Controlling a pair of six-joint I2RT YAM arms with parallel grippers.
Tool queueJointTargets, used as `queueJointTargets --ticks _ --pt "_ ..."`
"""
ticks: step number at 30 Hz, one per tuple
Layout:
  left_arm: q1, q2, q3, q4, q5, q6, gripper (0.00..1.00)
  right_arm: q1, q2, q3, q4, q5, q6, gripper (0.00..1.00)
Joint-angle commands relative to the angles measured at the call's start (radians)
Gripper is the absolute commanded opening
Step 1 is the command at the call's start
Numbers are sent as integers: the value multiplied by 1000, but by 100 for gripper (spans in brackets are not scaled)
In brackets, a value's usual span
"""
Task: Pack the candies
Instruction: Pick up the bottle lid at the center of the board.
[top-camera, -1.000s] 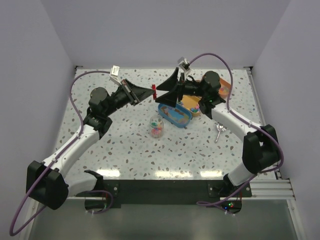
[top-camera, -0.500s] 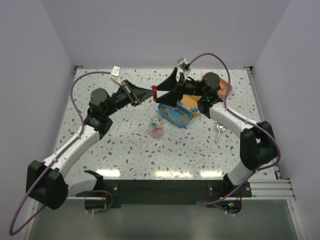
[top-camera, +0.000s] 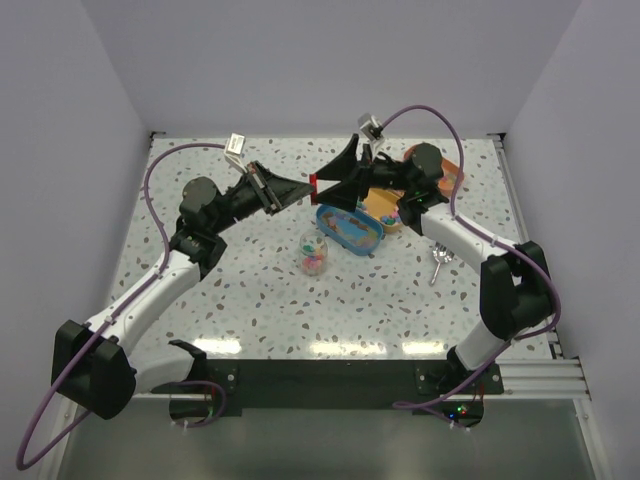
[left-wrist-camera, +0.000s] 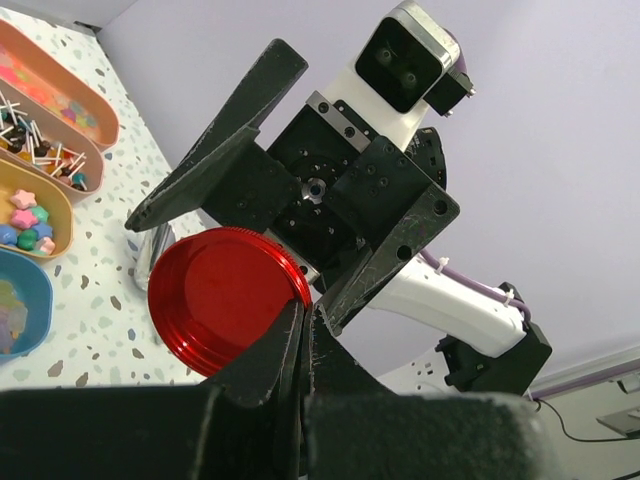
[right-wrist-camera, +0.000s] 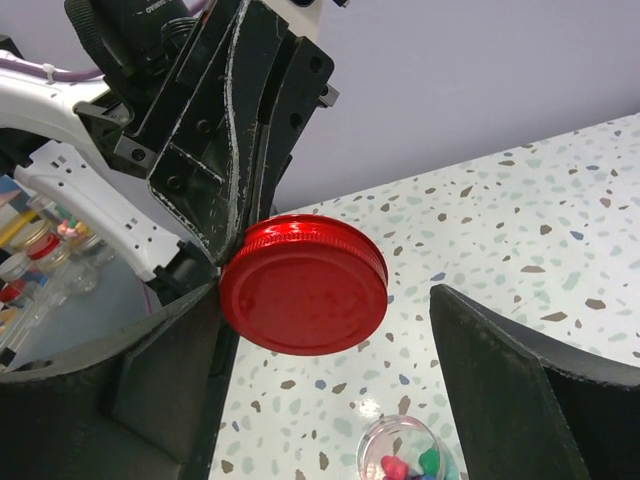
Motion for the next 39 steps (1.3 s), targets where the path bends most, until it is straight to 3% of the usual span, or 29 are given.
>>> queueJointTargets --ticks 1,18,21,24,27,29,31,32,33,39 --pt "-2 -8 -5 41 19 -4 0 -3 -6 24 18 -26 -29 86" --pt "-10 -5 -2 36 10 5 0 -3 -7 16 22 -18 -28 83" --pt "-11 -4 -2 30 5 10 0 -2 -6 15 21 -18 -26 77" --pt "-13 -2 -2 27 2 16 0 -2 -5 15 21 -18 -23 67" --pt "-13 -5 1 7 -1 39 0 -2 -11 12 2 -18 -34 48" --pt "-13 -11 7 -7 -7 48 0 -2 -17 9 -30 -15 -61 43" --pt "-13 -10 9 -8 -4 48 0 -2 -22 4 -39 -12 -72 51" --pt "-13 -10 9 -2 1 44 0 0 -20 4 -42 -10 -77 67" --pt "-13 -11 10 1 4 44 0 0 -19 3 -41 -9 -77 74" --pt "-13 -14 10 -4 7 42 0 -2 -5 15 -42 -6 -78 79"
